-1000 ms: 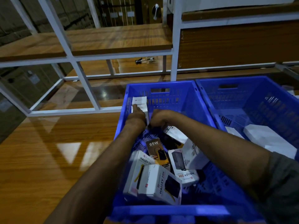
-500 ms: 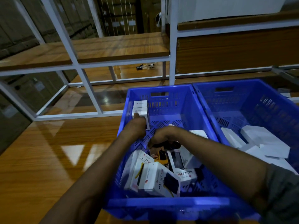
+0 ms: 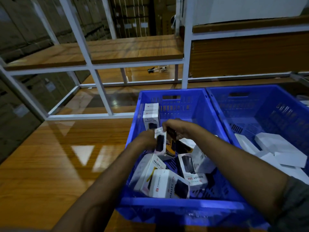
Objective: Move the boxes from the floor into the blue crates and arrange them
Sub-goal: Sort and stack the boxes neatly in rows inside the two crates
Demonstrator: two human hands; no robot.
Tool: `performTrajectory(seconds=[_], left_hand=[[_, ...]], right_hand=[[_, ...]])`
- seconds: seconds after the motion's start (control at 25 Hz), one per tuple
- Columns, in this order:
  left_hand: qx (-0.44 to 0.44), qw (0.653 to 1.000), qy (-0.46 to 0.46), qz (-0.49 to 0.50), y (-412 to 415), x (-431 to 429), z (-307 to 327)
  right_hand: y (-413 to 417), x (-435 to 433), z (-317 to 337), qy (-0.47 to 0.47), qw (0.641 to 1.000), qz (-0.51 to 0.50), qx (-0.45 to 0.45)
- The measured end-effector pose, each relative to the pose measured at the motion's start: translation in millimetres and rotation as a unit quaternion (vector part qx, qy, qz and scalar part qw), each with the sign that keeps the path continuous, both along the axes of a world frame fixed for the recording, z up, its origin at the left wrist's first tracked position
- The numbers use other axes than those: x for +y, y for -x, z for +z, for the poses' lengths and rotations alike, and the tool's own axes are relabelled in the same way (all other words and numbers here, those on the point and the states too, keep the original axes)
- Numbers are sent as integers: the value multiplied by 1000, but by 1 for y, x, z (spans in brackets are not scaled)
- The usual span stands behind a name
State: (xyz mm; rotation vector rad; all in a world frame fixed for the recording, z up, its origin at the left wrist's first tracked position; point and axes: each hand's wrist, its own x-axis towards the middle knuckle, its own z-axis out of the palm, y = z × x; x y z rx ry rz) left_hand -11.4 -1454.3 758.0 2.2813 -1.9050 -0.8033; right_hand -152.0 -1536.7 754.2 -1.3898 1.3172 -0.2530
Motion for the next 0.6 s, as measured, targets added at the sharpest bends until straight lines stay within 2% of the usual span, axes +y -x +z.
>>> performTrajectory(seconds=[0.12,0.2,0.4,0.52,0.6], left_hand=[[147,986,54,62,-1,-4,-1],[174,977,92,83,-2,-5,0],[147,979,97,104,-1,0,4],[86,988,100,74,-3,2,4],[53,992,98,59,-2,4,2]], right_hand=[[0,-5,1,16,998,-27,-58],[-1,-5,3,26,996,-24,-78],[2,-4,7,70,997,35,-29],[4,-1,2,115,988,105,2],[1,-1,-7,158,980,118,38]])
